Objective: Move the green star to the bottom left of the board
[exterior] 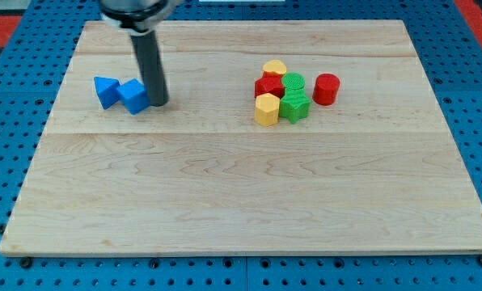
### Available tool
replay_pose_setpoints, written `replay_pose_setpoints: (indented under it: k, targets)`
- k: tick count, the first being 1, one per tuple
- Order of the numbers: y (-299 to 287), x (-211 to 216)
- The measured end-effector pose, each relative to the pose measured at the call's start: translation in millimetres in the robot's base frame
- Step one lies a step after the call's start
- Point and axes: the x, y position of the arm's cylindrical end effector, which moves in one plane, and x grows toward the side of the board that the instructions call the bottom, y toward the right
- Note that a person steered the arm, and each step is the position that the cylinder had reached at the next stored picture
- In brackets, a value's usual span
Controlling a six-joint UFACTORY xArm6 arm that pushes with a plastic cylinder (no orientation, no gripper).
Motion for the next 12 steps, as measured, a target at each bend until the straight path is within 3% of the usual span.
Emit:
replay_pose_setpoints:
  k: [1,3,4,5,9,11,12]
  targets:
    - [-26.5,-0.7]
    - [109.6,-86.2]
    - [213.3,-124.8]
    - [256.8,-119.3]
    - [261.2,-100.9]
    - [234.3,-60.7]
    - [231.9,-12.7]
